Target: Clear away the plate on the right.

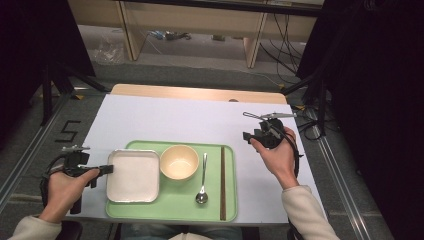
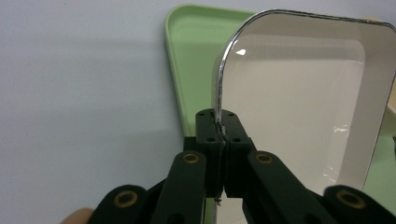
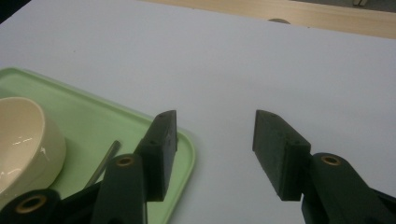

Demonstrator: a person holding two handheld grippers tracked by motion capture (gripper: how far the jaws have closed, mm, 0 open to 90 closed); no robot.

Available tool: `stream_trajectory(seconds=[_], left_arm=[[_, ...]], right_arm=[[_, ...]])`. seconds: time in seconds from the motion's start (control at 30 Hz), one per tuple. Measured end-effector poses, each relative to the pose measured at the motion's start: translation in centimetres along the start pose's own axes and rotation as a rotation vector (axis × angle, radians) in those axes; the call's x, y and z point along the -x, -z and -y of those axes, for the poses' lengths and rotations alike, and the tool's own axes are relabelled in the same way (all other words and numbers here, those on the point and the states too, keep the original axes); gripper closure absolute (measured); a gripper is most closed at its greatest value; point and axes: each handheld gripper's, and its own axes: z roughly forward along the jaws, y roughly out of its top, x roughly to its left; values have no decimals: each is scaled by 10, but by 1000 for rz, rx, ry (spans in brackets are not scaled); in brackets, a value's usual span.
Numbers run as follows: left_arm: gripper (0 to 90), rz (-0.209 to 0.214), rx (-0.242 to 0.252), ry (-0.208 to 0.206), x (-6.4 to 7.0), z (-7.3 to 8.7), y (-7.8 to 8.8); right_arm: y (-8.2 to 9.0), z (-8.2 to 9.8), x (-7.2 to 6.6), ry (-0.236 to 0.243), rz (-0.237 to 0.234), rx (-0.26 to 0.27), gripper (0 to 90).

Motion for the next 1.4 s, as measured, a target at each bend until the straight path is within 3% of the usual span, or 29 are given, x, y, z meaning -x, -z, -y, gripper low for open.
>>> stream_trajectory(seconds=[0.2,0.47,0.7,0.83,0.9,0.97,1.1,1.17,1.23,1.27,1.4], left_arm=[[870,-2,3,34,-4,4,-4],[842,-45,-19,15,-10,3,-10],[862,-57,-42,-7,-11,3,-17],[864,-59,-44,-8,-11,3,-17],[871,-57,-32,4,-10,4,-17],[882,-54,-24,20,-10,3,-18],[882,-52,-41,23,-9,1,-21],[882,-57,-27,26,-8,0,-22],[883,-54,-27,33,-8,-1,-23],[883,-54,-25,36,-8,-1,-23],[882,-58,-13,52,-8,-2,-25]], right_arm=[[-1,1,-2,-17,11,-6,506],[-2,1,-3,-7,8,-21,506],[-4,2,-4,-16,8,-14,506],[-4,2,-2,12,4,-24,506],[-6,2,-1,27,-14,-24,506],[-6,2,-2,11,-2,-29,506],[-6,2,-1,22,-14,-28,506],[-7,2,-2,8,-11,-26,506],[-6,2,-1,24,-14,-35,506],[-6,3,-3,-5,-9,-39,507],[-6,3,-4,-15,-1,-29,507]])
